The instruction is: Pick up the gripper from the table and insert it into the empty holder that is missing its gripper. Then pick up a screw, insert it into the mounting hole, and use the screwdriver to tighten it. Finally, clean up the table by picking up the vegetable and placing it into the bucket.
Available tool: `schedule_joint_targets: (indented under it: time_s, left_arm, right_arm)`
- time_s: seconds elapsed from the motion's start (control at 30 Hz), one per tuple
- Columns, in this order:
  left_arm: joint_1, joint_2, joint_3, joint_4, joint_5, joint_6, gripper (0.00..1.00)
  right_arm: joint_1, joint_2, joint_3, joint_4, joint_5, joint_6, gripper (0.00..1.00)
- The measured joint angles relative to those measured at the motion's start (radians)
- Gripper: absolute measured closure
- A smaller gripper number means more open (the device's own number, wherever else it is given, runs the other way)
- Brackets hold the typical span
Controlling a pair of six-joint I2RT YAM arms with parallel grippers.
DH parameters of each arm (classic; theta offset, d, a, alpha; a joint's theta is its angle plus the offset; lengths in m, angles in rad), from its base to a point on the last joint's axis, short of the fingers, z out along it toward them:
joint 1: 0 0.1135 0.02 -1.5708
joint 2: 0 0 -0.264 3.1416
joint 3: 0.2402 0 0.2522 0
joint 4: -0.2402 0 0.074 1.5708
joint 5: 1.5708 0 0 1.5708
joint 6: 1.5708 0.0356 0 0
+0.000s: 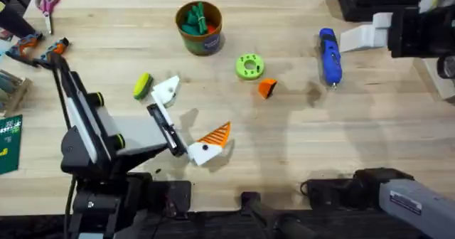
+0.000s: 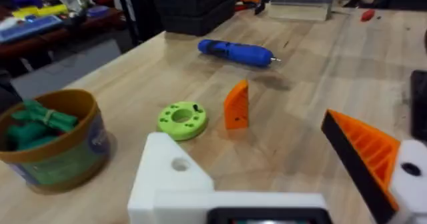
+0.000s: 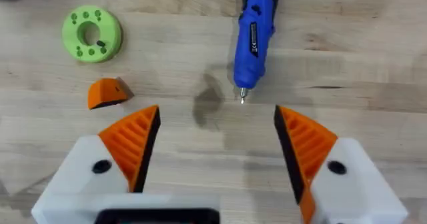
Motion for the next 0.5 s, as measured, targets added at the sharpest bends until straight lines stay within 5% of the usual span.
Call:
schedule_joint_targets:
  time_s: [0.07, 0.1, 0.2, 0.5]
  left_arm:
    - [-0.004, 0.000, 0.000, 0.001, -0.001, -0.056, 0.015]
    - [-0.005, 0.000, 0.000, 0.003, -0.013, -0.138, 0.015]
    - [-0.005, 0.000, 0.000, 0.004, -0.025, -0.193, 0.015]
    - [-0.005, 0.000, 0.000, 0.007, -0.055, -0.219, 0.015]
  right_arm:
    - [0.000, 0.000, 0.000, 0.000, 0.000, 0.000, 0.010]
    - [0.000, 0.000, 0.000, 0.000, 0.000, 0.000, 0.010]
    - [0.000, 0.000, 0.000, 0.000, 0.000, 0.000, 0.010]
    - [0.000, 0.000, 0.000, 0.000, 0.000, 0.000, 0.008]
